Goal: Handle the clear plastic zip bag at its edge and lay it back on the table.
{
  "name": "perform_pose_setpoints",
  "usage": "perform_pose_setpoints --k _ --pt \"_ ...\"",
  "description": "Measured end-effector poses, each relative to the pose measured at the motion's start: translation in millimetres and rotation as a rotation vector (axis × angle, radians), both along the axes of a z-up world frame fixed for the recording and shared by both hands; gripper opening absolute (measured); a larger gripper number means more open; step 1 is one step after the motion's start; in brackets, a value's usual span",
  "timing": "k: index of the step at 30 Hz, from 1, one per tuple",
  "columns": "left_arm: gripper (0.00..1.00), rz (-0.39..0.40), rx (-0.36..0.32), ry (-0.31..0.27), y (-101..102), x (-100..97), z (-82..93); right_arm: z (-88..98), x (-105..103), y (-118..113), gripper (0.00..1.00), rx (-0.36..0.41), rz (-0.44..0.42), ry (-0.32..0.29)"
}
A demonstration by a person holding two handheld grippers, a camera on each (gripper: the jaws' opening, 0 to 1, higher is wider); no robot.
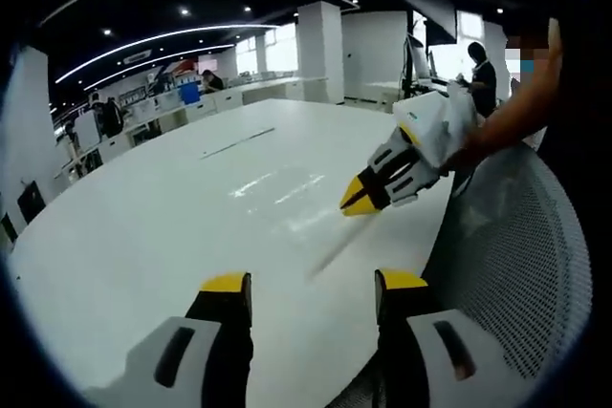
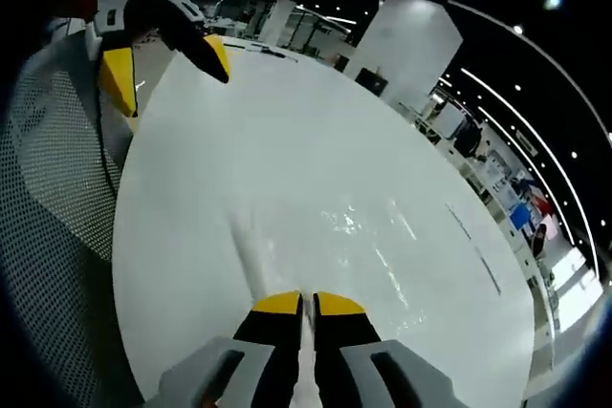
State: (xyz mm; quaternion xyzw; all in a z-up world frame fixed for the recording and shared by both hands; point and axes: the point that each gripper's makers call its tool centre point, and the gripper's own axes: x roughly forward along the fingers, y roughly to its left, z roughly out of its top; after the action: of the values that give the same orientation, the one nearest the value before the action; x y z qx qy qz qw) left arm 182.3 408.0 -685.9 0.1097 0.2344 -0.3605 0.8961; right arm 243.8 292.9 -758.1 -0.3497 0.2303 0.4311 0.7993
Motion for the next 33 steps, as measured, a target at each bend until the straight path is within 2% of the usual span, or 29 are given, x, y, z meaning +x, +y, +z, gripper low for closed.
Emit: perform_pose_setpoints --k 1,11,16,22,27,30,33 --pt "0.50 0.003 -0.010 0.003 -1 0.1 -1.4 0.5 -2 0 0.04 0.035 -0.023 0.032" --pt "0.51 -0.003 -0.034 -0.019 -6 2.3 -0.5 19.7 -11 -11 0.31 0.134 -0.062 0.097" --pt "0.55 -0.018 -0.045 -0.014 -12 2.5 2.6 36.8 -16 -24 0.41 0.197 -0.096 0.103" --pt "0.57 -0.033 -0.062 -0.011 -19 3.5 3.6 44.7 -24 -49 0.56 0.241 -0.160 0.146" --pt "0.60 -0.039 -0.060 -0.006 -19 2.1 0.0 49.3 -35 -73 0.63 0.257 -0.199 0.142" --pt "0.62 -0.038 -0.064 -0.007 -19 1.9 -0.1 51.7 -39 -83 0.70 0.284 -0.220 0.148" --pt "0.65 -0.038 -0.060 -0.006 -19 1.8 -1.3 61.0 -39 -86 0.76 0.338 -0.238 0.129"
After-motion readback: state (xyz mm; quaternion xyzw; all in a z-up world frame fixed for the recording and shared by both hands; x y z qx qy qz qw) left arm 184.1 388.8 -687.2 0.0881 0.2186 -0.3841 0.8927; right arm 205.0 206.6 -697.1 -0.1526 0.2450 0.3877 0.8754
